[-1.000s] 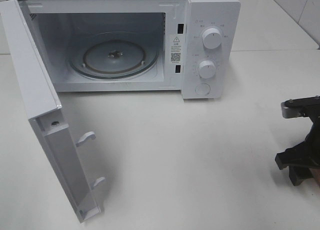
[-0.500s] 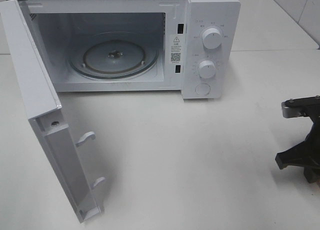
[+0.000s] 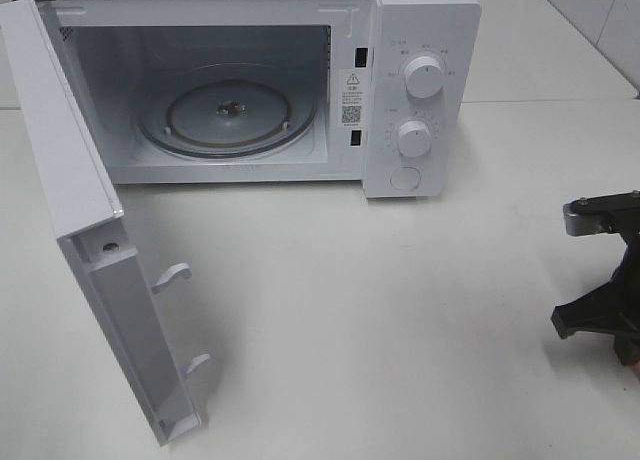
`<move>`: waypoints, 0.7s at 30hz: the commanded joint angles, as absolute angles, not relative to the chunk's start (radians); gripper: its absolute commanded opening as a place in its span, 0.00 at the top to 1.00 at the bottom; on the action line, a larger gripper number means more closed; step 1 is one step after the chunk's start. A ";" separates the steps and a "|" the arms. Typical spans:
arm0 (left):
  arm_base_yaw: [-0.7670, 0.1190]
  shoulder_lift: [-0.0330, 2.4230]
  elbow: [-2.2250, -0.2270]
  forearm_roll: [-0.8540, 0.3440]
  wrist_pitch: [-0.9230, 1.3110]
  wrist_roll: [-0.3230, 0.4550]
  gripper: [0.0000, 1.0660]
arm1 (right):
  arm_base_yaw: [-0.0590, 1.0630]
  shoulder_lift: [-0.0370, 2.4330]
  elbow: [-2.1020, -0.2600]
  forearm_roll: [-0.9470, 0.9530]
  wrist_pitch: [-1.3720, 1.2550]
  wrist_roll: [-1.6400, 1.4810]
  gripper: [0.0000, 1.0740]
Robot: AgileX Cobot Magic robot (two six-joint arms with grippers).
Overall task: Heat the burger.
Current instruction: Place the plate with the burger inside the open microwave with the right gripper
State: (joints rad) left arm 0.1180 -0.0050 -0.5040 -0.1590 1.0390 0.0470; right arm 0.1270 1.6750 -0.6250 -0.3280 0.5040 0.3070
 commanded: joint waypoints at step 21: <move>0.124 -0.012 -0.503 -0.160 1.031 0.047 0.08 | 0.340 1.654 -0.623 -0.659 0.738 0.658 1.00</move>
State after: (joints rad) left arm 0.1180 -0.0050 -0.5040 -0.1590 1.0390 0.0470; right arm 0.3250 1.6710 -0.6230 -0.6020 0.6780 0.6340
